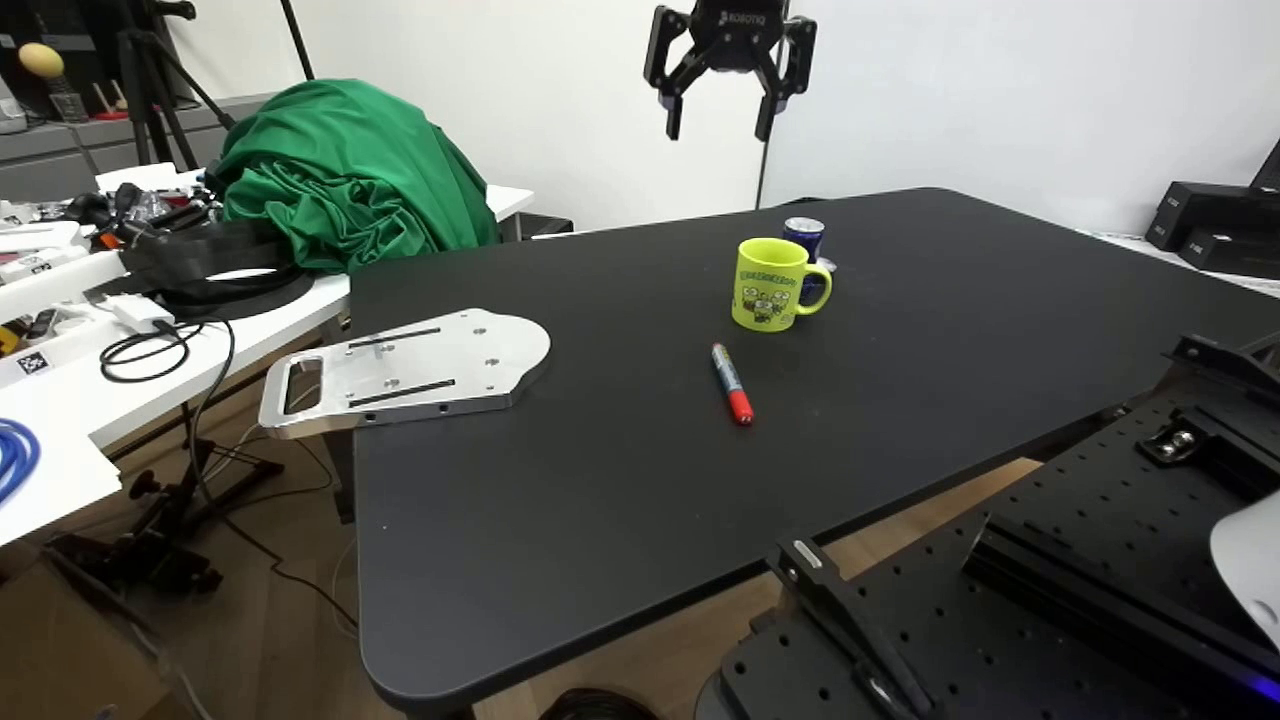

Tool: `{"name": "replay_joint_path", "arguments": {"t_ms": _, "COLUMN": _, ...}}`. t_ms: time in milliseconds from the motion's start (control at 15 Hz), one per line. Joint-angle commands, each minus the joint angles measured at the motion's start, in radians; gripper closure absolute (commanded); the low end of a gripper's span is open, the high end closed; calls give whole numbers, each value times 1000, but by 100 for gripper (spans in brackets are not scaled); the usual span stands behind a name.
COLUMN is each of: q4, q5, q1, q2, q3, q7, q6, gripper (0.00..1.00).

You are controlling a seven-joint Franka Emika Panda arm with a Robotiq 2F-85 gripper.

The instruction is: Pick up the marker, put it in the mug, remove it from the mug, put it on the table, and then put it back in the mug

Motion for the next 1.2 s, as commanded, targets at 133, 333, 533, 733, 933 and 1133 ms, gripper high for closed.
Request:
{"name": "replay_joint_path", "arguments": {"t_ms": 133, "q4": 18, "q5": 6, "q1": 54, "q2": 116, "q3": -52, "q7": 17, "q6": 51, "gripper": 0}}
{"name": "replay_joint_path", "arguments": {"t_ms": 333, "q4": 24, "q5": 4, "q1": 76, "q2": 169, "q3": -74, "q7": 8, "q6": 90, "gripper": 0}}
{"name": "replay_joint_path", "arguments": {"t_ms": 533, "q4": 18, "q5": 13, "q1": 101, "q2": 214, "q3": -92, "q7": 11, "q6": 121, "gripper": 0}}
{"name": "replay_joint_path", "arguments": {"t_ms": 733, "q4": 12, "q5": 20, "q1": 128, "q2": 257, "q3": -107, "q7": 18, "q6": 147, "gripper": 0}}
{"name": "replay_joint_path", "arguments": {"t_ms": 933, "q4": 1, "q5": 17, "q1": 162, "q2": 300, "q3": -125, "q7": 23, "q6": 186, "gripper": 0}}
{"name": "replay_joint_path", "arguments": {"t_ms": 1133, "q4": -6, "q5": 34, "q1": 180, "q2": 355, "q3": -134, "q7": -4, "q6": 248, "gripper": 0}}
